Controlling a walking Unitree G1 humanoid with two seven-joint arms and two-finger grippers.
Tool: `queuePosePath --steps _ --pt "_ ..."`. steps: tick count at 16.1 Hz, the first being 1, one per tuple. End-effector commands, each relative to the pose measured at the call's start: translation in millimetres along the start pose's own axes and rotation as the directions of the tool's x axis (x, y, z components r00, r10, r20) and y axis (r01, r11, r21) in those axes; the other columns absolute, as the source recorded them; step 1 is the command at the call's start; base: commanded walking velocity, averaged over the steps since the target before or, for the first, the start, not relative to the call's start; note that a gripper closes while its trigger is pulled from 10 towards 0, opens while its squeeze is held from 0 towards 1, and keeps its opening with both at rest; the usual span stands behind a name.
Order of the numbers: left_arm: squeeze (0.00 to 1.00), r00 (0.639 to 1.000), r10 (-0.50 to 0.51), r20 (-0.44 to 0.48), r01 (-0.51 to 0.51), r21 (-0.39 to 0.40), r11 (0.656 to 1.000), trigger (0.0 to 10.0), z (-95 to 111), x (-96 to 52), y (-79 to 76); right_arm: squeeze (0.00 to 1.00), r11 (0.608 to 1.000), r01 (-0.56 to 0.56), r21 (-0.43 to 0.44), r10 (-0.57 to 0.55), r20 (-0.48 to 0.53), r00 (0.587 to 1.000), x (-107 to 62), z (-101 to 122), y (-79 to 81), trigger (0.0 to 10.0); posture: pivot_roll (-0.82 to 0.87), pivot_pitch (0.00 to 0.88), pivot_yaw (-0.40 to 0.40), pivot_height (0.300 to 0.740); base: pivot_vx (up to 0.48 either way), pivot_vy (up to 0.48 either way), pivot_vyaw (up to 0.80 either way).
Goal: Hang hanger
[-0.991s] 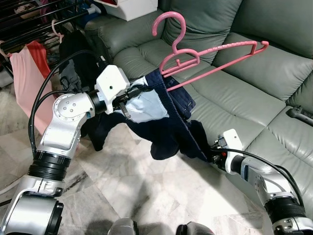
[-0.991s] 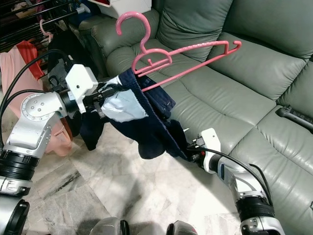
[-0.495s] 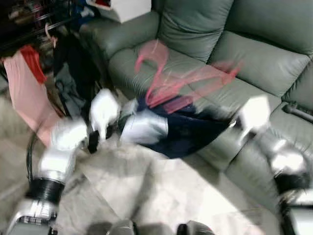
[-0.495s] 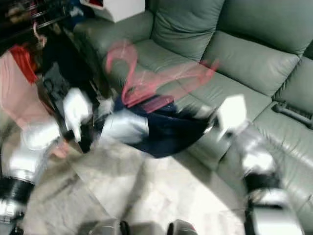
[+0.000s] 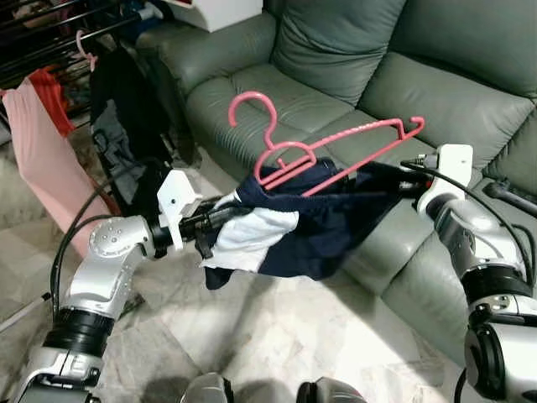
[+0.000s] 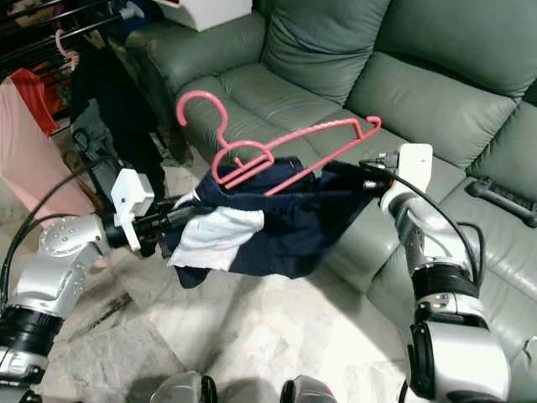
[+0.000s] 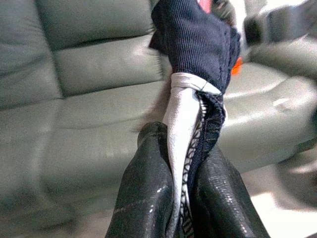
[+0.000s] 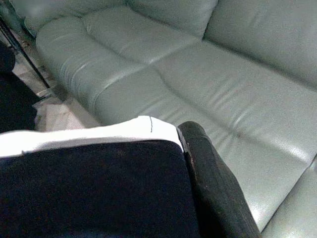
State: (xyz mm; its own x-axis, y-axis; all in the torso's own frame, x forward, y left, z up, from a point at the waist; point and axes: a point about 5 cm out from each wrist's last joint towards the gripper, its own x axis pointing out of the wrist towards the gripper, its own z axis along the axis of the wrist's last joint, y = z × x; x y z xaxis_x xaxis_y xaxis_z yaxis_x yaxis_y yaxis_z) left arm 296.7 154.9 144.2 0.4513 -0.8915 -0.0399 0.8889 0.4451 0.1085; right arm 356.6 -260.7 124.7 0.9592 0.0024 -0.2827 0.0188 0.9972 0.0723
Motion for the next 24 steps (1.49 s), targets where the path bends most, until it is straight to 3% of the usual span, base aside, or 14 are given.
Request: queuePosePath --steps 1,3,5,6,8,10,11,18,20,22,24 --pt "0.00 0.997 0.078 0.012 -0.078 -0.014 0.997 0.0 7 -36.3 14.3 0.00 0.956 0.274 0.109 -0.274 -0.009 0.962 -16.7 4 -56.1 10.0 -0.03 0.069 0.021 0.740 0.000 0.000 0.00" --pt "0.00 0.993 -0.019 -0.118 0.024 0.038 0.999 0.0 -11 -38.3 3.0 0.00 0.955 0.236 0.179 -0.247 0.039 0.968 -12.4 20 -53.9 10.0 -0.03 0.070 0.019 0.740 0.000 0.000 0.00" --pt "0.00 0.985 -0.022 -0.171 0.031 0.054 0.998 0.0 -23 -41.6 4.8 0.00 0.960 0.162 0.229 -0.199 0.149 0.969 -10.5 40 -48.2 10.0 -0.03 0.070 0.019 0.740 0.000 0.000 0.00" --pt "0.00 0.983 0.002 -0.185 0.005 0.040 0.999 0.0 -29 -42.7 8.0 0.00 0.968 0.107 0.229 -0.163 0.244 0.956 -11.7 54 -45.5 10.0 -0.04 0.066 0.018 0.740 0.000 0.000 0.00" --pt "0.00 0.980 0.028 -0.199 -0.019 0.048 0.999 0.0 -34 -42.4 9.9 0.00 0.969 0.042 0.244 -0.119 0.310 0.943 -13.5 62 -42.9 10.0 -0.04 0.066 0.018 0.740 0.000 0.000 0.00" --pt "0.00 0.980 0.114 -0.165 -0.116 -0.004 0.993 0.0 -38 -41.0 15.7 0.00 0.982 -0.041 0.183 -0.038 0.404 0.914 -18.0 71 -37.1 10.0 -0.05 0.067 0.020 0.740 0.000 0.000 0.00" --pt "0.00 0.979 0.073 -0.189 -0.067 0.041 0.997 0.0 -42 -40.4 11.8 0.00 0.978 -0.055 0.200 -0.035 0.419 0.907 -18.8 73 -36.9 10.0 -0.06 0.070 0.023 0.740 0.000 0.000 0.00" --pt "0.00 0.977 -0.045 -0.209 0.064 0.087 0.994 0.0 -48 -40.0 0.7 0.00 0.983 -0.031 0.180 -0.051 0.435 0.899 -16.7 93 -40.3 10.0 -0.06 0.070 0.023 0.740 0.000 0.000 0.00" --pt "0.00 0.964 -0.069 -0.258 0.105 0.129 0.986 0.0 -52 -40.7 -0.5 0.00 0.983 -0.013 0.181 -0.065 0.419 0.906 -15.0 90 -40.5 10.0 -0.06 0.071 0.022 0.740 0.000 0.000 0.00" --pt "0.00 0.940 -0.034 -0.338 0.104 0.191 0.976 0.0 -61 -40.3 3.2 0.00 0.982 -0.025 0.186 -0.057 0.422 0.905 -13.3 91 -36.7 10.0 -0.06 0.071 0.022 0.740 0.000 0.000 0.00" --pt "0.00 0.895 0.056 -0.442 0.057 0.238 0.970 0.0 -74 -40.2 10.6 0.00 0.981 -0.045 0.188 -0.041 0.427 0.903 -11.3 91 -31.3 10.0 -0.06 0.071 0.025 0.740 0.000 0.000 0.00"
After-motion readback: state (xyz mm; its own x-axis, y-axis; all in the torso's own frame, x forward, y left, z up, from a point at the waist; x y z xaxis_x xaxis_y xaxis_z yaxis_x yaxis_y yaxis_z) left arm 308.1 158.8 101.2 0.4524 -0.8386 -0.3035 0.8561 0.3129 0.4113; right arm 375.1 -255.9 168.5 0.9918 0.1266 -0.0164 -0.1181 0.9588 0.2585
